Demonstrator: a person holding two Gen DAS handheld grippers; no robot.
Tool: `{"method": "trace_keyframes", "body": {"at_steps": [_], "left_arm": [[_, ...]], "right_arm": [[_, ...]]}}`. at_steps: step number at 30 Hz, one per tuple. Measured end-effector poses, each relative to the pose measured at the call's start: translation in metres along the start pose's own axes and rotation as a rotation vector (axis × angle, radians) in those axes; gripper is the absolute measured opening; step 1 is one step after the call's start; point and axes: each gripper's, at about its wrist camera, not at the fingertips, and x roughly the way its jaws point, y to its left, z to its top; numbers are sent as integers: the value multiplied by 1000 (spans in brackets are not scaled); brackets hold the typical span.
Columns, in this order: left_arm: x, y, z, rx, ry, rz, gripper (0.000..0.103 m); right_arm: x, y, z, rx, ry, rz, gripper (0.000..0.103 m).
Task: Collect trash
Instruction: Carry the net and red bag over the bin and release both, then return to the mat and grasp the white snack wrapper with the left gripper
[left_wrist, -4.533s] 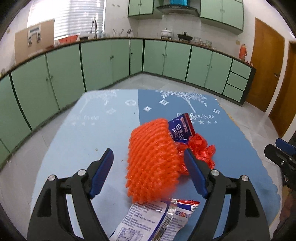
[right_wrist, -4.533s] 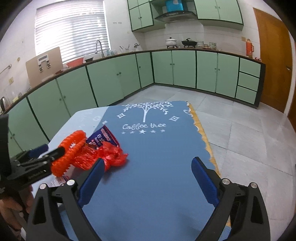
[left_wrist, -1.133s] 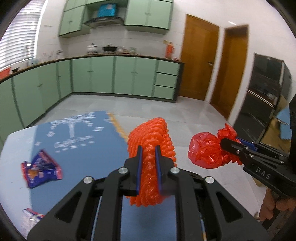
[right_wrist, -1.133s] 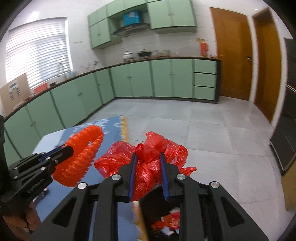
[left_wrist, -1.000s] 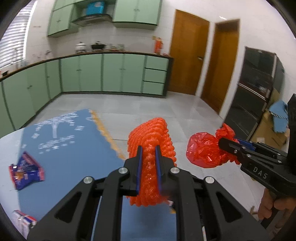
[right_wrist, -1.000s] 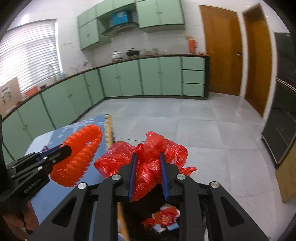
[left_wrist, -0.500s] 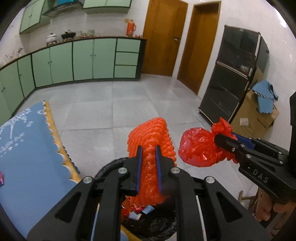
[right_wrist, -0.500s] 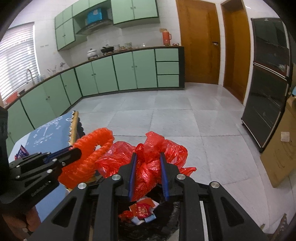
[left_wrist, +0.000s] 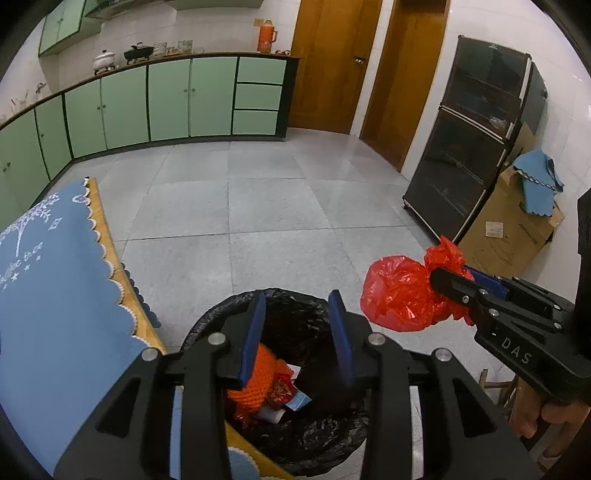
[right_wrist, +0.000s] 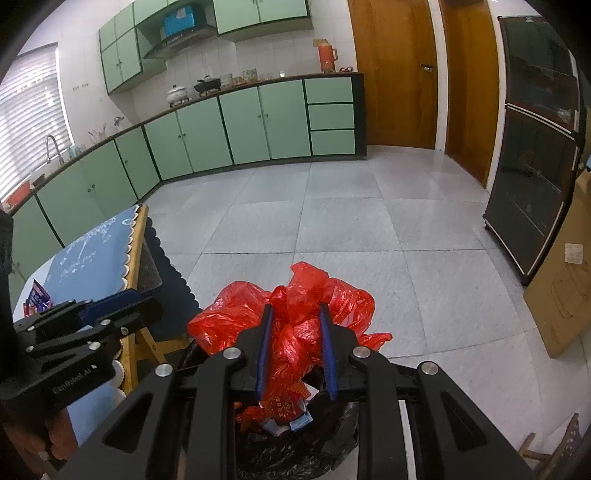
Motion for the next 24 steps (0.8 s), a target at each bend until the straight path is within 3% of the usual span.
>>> {"method": "trace_keyframes", "body": {"at_steps": [5, 8, 13, 24], "left_arm": [[-15, 15, -1, -20, -35, 49, 37], [-25, 26, -1, -34, -51, 79, 38], [-41, 46, -2, -70, -69, 126, 40], [-91, 84, -6, -122, -146, 248, 43]], "right_arm": [[7, 5, -1, -10, 20, 6, 24], [14, 12, -2, -22, 46, 11, 31], [15, 20, -2, -42, 50, 5, 56], [-4, 45, 9, -76, -2, 29, 67]]}}
